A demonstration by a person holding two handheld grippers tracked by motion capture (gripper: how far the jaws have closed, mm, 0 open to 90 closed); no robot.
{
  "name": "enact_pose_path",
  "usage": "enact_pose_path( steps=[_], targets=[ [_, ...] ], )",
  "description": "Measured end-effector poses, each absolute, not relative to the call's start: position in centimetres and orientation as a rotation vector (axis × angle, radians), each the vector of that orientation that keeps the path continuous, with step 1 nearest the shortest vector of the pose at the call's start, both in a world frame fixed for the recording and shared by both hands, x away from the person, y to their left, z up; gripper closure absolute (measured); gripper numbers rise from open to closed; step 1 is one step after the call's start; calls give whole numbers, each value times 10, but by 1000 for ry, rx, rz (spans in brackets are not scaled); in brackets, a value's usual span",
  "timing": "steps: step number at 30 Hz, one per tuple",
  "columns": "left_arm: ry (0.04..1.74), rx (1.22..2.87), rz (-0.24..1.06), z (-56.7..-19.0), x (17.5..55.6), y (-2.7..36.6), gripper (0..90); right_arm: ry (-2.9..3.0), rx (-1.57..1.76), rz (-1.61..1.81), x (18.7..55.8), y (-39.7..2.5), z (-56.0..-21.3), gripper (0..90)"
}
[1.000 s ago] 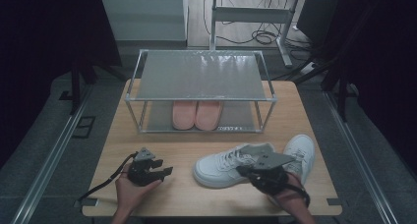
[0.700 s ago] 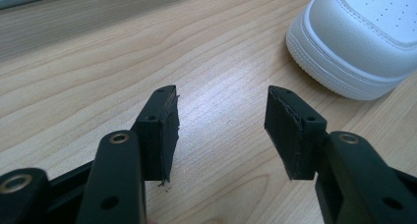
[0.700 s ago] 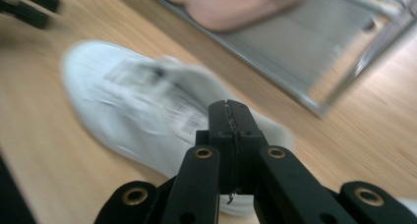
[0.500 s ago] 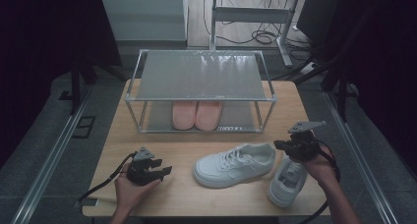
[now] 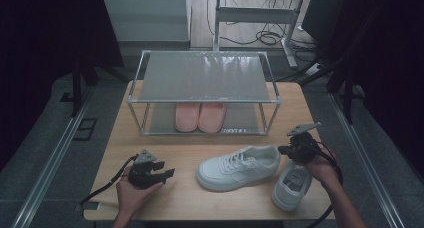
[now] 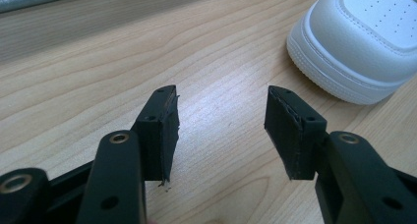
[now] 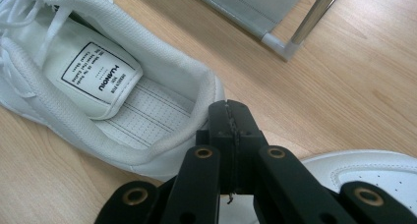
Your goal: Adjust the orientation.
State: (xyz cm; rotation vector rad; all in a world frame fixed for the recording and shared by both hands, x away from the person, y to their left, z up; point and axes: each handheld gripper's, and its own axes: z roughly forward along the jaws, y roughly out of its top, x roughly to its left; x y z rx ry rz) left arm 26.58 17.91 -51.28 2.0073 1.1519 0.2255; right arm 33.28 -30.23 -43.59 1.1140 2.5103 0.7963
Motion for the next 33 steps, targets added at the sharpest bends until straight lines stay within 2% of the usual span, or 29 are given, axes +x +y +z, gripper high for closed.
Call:
enact_pose_path(
  steps=[18,33],
  targets=[
    [1154,2000,227,-512,265,179,472,2534,1084,716,328,-294,-436,900],
    [1156,1996,225,-512,265,180,472,2650,899,719,306,-248,-434,900]
  ],
)
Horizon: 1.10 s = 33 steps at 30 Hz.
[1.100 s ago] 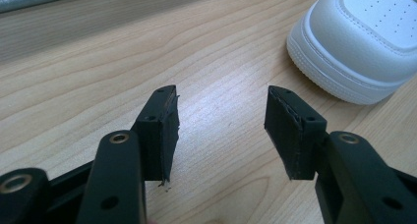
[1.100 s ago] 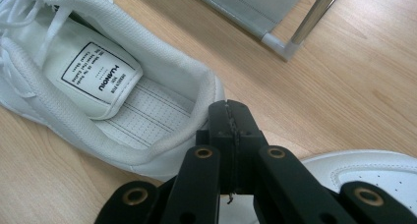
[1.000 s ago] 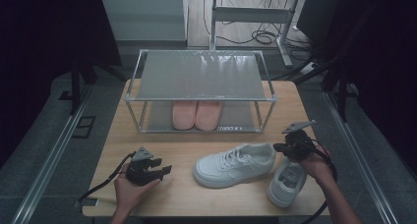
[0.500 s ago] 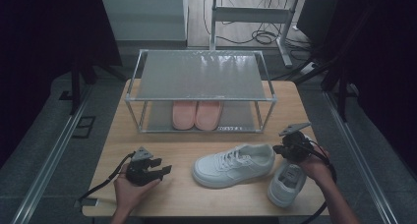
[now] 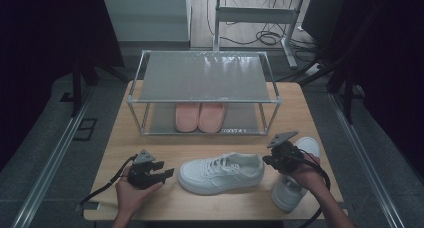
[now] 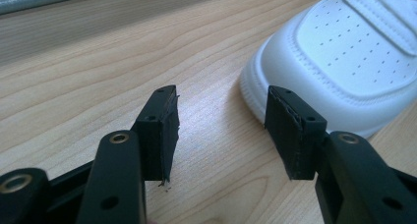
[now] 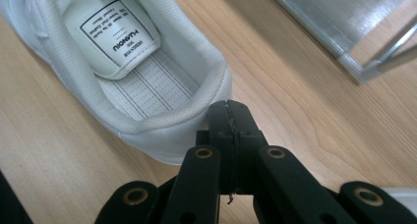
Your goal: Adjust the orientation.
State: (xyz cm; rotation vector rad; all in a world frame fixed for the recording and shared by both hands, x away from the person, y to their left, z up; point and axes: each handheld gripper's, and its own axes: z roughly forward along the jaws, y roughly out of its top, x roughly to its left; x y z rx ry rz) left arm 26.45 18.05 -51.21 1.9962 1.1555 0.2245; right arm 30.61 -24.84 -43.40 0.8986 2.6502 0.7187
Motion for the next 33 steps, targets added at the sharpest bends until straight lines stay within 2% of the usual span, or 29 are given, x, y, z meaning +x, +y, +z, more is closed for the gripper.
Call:
enact_pose_path(
  steps=[13,20,26,33],
  targets=[
    [1162,1990,232,-512,265,183,472,2677,892,798,305,-248,-432,900],
    [1163,1983,236,-511,265,183,473,2683,886,774,326,-234,-424,900],
    [1159,1980,236,-511,264,184,473,2725,898,723,344,-220,-433,900],
    [1153,1963,250,-508,263,186,474,2739,889,705,344,-219,-438,900]
  ],
)
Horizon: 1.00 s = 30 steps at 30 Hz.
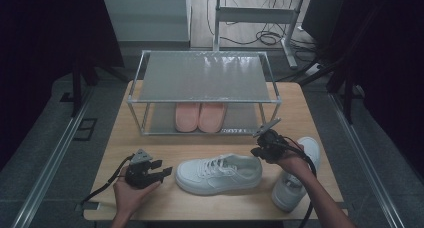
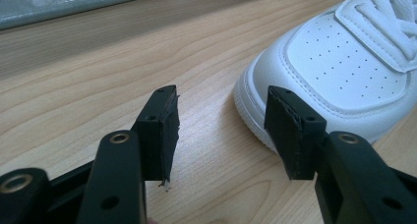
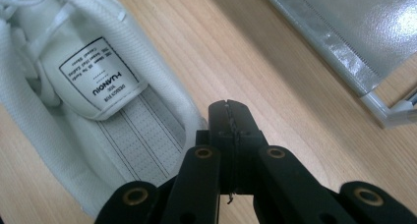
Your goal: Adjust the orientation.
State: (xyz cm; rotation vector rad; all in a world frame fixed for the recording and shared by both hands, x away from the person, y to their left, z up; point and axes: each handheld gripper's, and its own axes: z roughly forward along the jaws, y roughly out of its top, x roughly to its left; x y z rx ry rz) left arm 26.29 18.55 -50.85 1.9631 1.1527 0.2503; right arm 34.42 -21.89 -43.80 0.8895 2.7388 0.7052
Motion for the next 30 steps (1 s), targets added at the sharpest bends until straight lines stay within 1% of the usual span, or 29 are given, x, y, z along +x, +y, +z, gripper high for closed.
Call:
enact_pose_path(
  steps=[15,30],
  targets=[
    [1158,1959,241,-510,263,183,474,2755,790,663,299,-229,-436,900],
    [1160,1964,235,-511,263,182,474,2812,730,661,270,-230,-444,900]
  ],
)
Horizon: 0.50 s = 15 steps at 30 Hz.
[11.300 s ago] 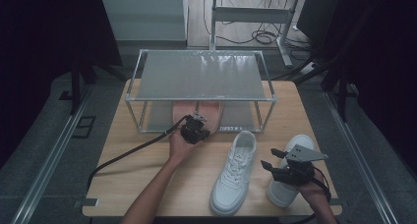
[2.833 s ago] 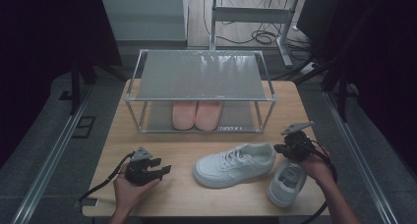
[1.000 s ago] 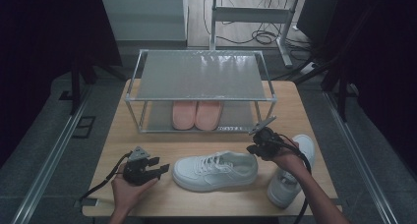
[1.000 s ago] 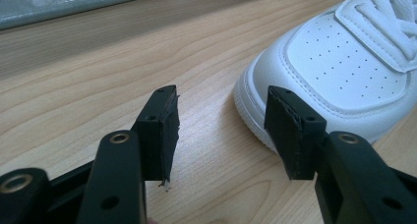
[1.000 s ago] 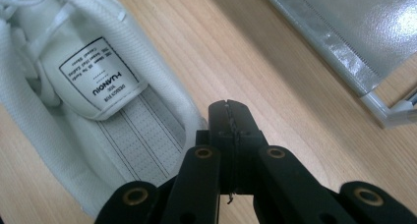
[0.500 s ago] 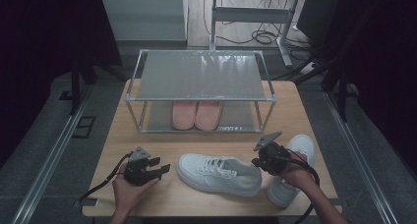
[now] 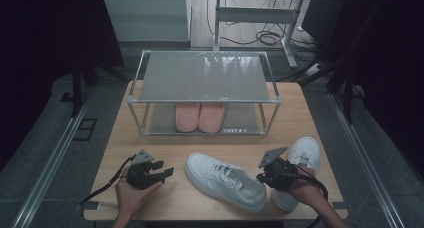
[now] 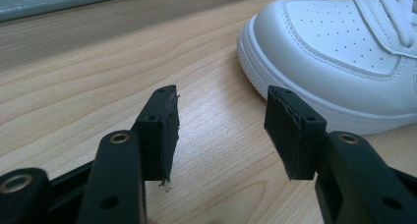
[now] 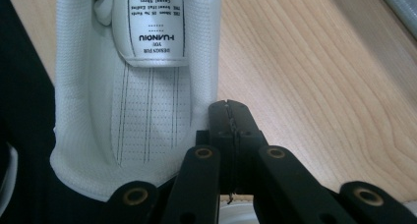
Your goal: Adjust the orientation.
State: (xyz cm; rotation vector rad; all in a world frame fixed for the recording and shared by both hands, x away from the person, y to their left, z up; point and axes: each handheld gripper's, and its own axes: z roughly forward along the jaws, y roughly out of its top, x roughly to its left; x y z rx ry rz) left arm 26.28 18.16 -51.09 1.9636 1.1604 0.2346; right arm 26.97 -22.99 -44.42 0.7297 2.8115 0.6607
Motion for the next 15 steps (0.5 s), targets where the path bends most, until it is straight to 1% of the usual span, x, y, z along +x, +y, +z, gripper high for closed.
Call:
enact_pose_path(
  steps=[15],
  targets=[
    [1162,1970,230,-512,263,181,473,2820,718,693,257,-230,-445,900]
  ],
)
